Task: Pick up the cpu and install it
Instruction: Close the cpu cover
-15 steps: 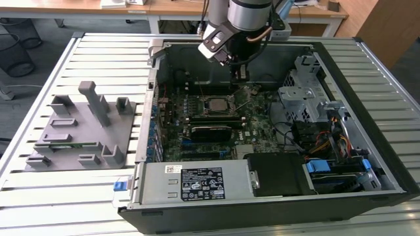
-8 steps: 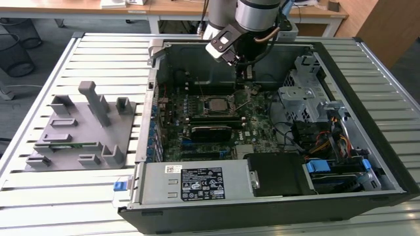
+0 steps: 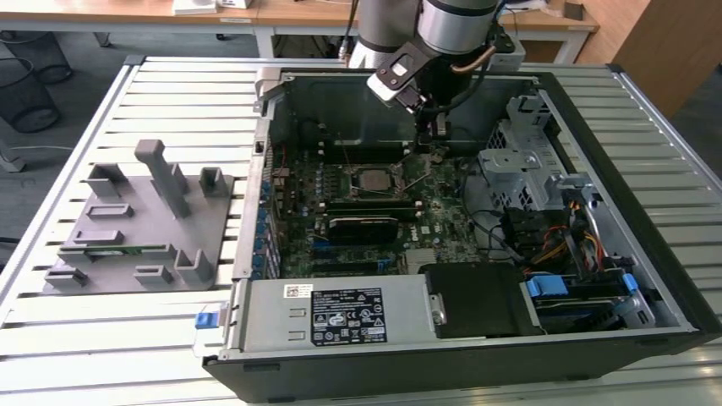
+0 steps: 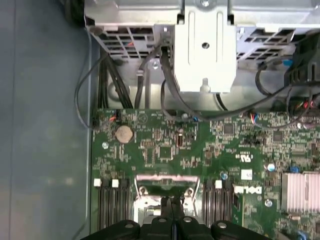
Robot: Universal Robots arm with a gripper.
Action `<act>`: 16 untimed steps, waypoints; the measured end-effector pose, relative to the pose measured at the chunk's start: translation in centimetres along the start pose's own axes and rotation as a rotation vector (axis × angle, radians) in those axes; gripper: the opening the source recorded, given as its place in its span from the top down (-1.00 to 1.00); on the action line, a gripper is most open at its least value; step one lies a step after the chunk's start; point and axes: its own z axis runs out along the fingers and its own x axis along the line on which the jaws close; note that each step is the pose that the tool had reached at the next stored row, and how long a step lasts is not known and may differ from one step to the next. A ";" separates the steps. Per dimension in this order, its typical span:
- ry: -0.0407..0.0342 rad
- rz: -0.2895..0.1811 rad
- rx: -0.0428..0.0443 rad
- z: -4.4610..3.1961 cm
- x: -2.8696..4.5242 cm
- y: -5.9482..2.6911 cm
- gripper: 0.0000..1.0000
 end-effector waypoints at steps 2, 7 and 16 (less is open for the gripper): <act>-0.0001 0.000 0.0009 0.01 0.00 0.46 0.79; -0.0001 0.000 0.0012 0.13 0.01 1.04 0.79; -0.0001 -0.003 0.0037 0.58 0.31 2.44 0.79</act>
